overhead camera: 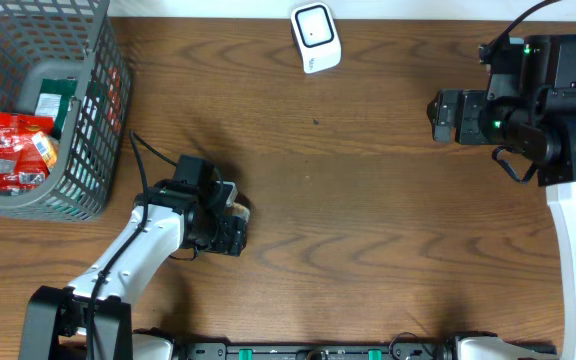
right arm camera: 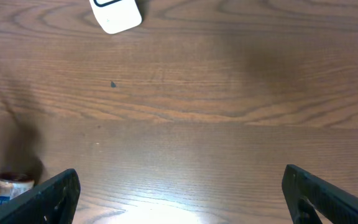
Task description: Scan the item barcode
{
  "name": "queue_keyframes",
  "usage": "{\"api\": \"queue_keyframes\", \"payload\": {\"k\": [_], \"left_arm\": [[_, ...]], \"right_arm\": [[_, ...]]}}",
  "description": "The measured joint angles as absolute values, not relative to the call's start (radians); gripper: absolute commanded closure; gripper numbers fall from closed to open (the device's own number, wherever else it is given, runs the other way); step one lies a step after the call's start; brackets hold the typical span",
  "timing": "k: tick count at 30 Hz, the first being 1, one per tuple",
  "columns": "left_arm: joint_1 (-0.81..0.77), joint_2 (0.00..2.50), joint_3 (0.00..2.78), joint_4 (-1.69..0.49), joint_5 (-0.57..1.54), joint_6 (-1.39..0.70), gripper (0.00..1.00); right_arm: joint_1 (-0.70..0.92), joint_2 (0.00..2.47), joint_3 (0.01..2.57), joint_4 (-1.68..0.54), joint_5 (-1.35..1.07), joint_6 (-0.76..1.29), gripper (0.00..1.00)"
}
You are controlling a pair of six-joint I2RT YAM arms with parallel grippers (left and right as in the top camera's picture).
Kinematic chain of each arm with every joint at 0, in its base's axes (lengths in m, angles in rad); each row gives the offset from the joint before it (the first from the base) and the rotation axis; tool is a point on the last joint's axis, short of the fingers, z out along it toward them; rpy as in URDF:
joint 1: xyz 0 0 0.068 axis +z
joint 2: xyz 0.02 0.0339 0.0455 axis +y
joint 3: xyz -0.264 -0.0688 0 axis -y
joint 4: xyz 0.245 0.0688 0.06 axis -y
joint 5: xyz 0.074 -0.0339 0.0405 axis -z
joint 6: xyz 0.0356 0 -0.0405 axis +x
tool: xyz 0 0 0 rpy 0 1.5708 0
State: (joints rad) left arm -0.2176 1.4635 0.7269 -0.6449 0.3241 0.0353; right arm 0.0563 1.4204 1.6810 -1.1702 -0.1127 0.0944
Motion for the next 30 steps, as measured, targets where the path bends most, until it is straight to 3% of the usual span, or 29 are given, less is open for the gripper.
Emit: {"api": "queue_keyframes", "payload": {"k": [15, 21, 30], "left_arm": [[-0.218, 1.464, 0.727, -0.672, 0.308, -0.05, 0.14], [-0.218, 1.464, 0.727, -0.673, 0.25, -0.135, 0.22], [-0.218, 1.464, 0.727, -0.678, 0.233, -0.162, 0.23]], "right_arm": [[0.056, 1.42, 1.681, -1.17, -0.113, 0.094, 0.01], [0.056, 1.42, 1.681, -1.17, -0.113, 0.094, 0.01], [0.056, 1.42, 1.681, -1.17, -0.113, 0.094, 0.01]]}}
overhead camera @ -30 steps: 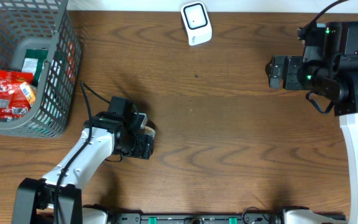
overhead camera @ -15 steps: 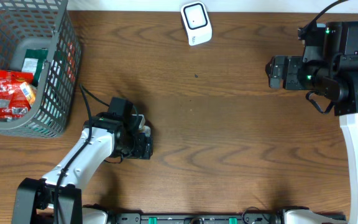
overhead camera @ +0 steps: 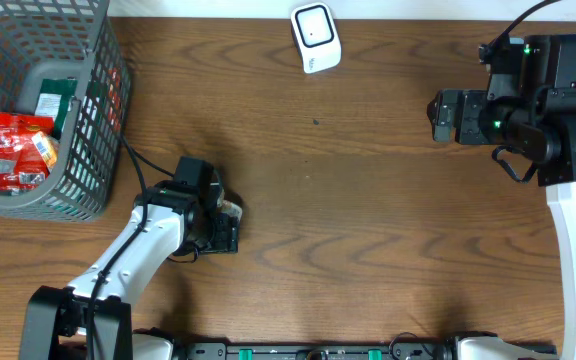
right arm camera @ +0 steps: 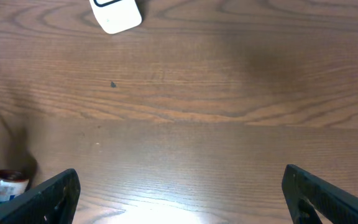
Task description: Scan the item barcode
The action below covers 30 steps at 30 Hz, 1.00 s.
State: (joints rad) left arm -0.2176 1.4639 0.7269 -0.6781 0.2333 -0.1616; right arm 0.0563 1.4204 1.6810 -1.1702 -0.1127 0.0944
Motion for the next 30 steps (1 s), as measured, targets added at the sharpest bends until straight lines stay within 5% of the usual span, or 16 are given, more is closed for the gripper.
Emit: {"api": "queue_keyframes", "payload": {"k": [8, 22, 30], "left_arm": [[-0.218, 1.454, 0.727, -0.701, 0.233, -0.167, 0.34], [-0.218, 1.398, 0.728, -0.709, 0.23, -0.168, 0.37], [-0.218, 1.398, 0.873, -0.942, 0.23, -0.168, 0.39]], "right_arm": [[0.056, 1.42, 1.681, -1.17, -0.113, 0.094, 0.01], [0.056, 1.42, 1.681, -1.17, -0.113, 0.094, 0.01], [0.056, 1.42, 1.681, -1.17, -0.113, 0.094, 0.01]]}}
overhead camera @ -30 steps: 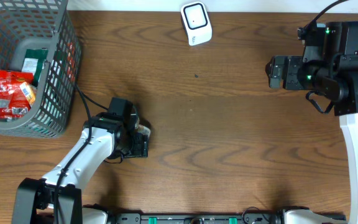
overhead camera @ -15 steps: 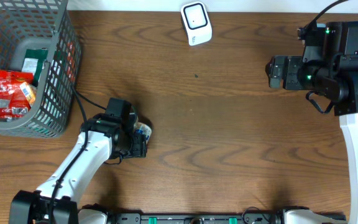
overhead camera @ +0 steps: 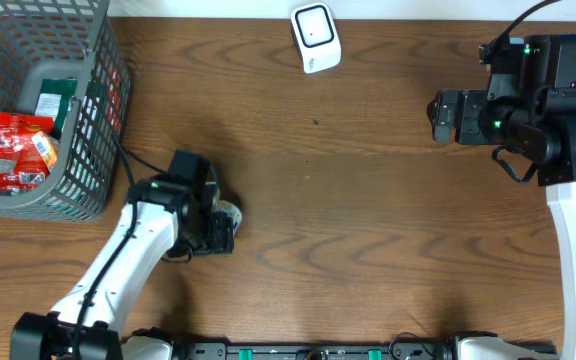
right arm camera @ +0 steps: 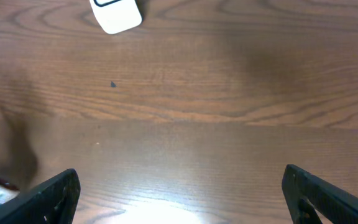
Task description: Scan the item barcode
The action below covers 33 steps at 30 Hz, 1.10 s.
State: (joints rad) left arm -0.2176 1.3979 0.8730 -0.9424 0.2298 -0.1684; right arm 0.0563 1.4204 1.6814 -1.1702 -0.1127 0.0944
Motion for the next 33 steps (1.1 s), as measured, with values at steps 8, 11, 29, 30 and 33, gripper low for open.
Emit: {"api": "queue_keyframes", "payload": {"k": [8, 11, 29, 30, 33], "left_arm": [[-0.218, 1.401, 1.073, -1.216, 0.229, -0.168, 0.42], [-0.218, 1.44, 1.166, -1.355, 0.225, -0.169, 0.41], [-0.218, 1.973, 1.341, -1.576, 0.094, -0.169, 0.41], [-0.218, 1.975, 1.341, -1.565, 0.091, -0.169, 0.41], [-0.218, 1.976, 1.341, -1.538, 0.079, -0.169, 0.41]], "right_arm": [[0.056, 1.42, 1.682, -1.17, -0.113, 0.094, 0.01], [0.056, 1.42, 1.682, -1.17, -0.113, 0.094, 0.01], [0.056, 1.42, 1.682, -1.17, -0.113, 0.094, 0.01], [0.056, 1.42, 1.682, -1.17, -0.113, 0.094, 0.01], [0.056, 1.42, 1.682, -1.171, -0.113, 0.094, 0.01]]}}
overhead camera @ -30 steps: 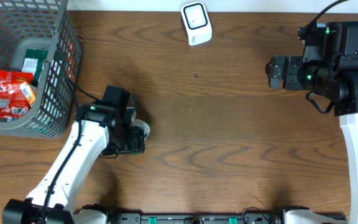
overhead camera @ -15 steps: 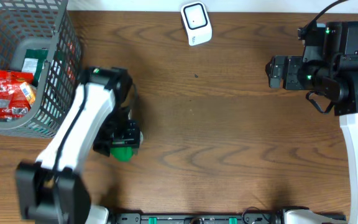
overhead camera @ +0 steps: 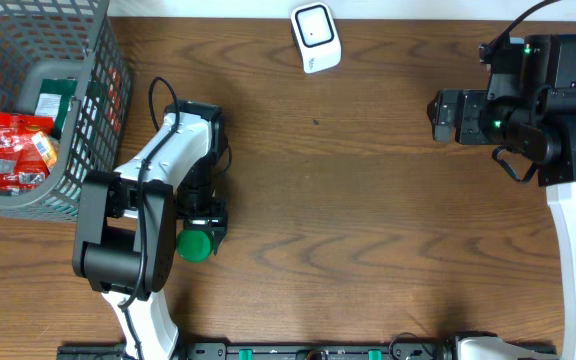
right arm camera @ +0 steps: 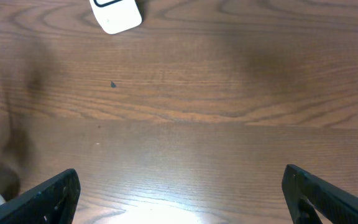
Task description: Scan the item barcode
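Observation:
The item is a small container whose round green end (overhead camera: 193, 246) faces up at the table's front left. My left gripper (overhead camera: 197, 230) hangs over it from a reared-up arm and looks shut on it, though the fingers are mostly hidden. In the right wrist view only a sliver of the container shows at the lower left edge. The white barcode scanner (overhead camera: 314, 37) stands at the table's far edge, middle; it also appears as the scanner (right arm camera: 115, 14) at the top of the right wrist view. My right gripper (right arm camera: 182, 198) is open and empty, held high at the right.
A grey wire basket (overhead camera: 96, 150) holding red and green snack packets (overhead camera: 13, 150) stands at the far left, close beside the left arm. Bare brown tabletop (overhead camera: 368, 220) stretches between the scanner and the two arms.
The left arm lay low across the front left with its gripper at the container. Now it is reared up beside the basket, and the container's green end faces the overhead camera. The right arm is unchanged.
My left gripper was around the container lying on the table left of centre. At each later moment gripper and container stood a little further left, slipping toward the edge of the right wrist view. Now the container is turned green end up. The right arm stayed still.

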{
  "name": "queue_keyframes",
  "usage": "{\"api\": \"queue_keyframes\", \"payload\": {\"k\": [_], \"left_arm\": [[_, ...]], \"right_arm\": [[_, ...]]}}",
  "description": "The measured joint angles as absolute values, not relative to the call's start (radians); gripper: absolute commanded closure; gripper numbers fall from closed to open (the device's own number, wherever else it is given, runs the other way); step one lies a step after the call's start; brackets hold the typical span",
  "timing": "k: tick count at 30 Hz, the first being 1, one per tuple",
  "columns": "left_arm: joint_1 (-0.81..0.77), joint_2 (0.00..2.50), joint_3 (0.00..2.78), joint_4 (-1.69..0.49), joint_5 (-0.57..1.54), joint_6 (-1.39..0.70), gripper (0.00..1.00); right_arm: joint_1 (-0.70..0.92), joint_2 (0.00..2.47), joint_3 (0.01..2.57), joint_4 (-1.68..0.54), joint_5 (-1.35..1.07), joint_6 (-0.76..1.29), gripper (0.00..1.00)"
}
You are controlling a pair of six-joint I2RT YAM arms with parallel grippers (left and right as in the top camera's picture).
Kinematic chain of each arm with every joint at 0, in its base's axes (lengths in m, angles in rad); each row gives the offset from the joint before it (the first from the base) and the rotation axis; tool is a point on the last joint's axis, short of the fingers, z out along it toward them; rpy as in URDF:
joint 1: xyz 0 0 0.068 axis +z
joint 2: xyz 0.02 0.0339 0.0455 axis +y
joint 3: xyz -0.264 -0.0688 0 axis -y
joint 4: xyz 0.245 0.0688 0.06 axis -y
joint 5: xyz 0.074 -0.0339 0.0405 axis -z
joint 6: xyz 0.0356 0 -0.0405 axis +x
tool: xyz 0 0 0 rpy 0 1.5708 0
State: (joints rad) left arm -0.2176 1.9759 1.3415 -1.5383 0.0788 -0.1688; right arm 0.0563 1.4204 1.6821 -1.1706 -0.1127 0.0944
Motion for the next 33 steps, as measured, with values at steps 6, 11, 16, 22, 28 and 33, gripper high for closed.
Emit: {"api": "queue_keyframes", "payload": {"k": [6, 11, 16, 22, 28, 33], "left_arm": [[-0.218, 1.976, 1.341, -1.505, 0.072, -0.169, 0.4], [-0.218, 1.976, 1.341, -1.503, 0.072, -0.169, 0.34], [-0.218, 1.976, 1.341, -1.503, 0.072, -0.17, 0.27], [-0.218, 1.976, 1.341, -1.503, 0.072, -0.169, 0.25], [-0.218, 1.976, 1.346, -1.511, 0.072, -0.172, 0.07], [-0.218, 1.976, 1.411, -1.523, 0.071, -0.176, 0.05]], "right_arm": [[0.056, 1.42, 1.682, -1.17, -0.113, 0.094, 0.01], [0.056, 1.42, 1.682, -1.17, -0.113, 0.094, 0.01], [0.056, 1.42, 1.682, -1.17, -0.113, 0.094, 0.01], [0.056, 1.42, 1.682, -1.17, -0.113, 0.094, 0.01], [0.056, 1.42, 1.682, -1.17, -0.113, 0.094, 0.01], [0.056, 1.42, 1.682, -1.171, -0.113, 0.094, 0.01]]}}
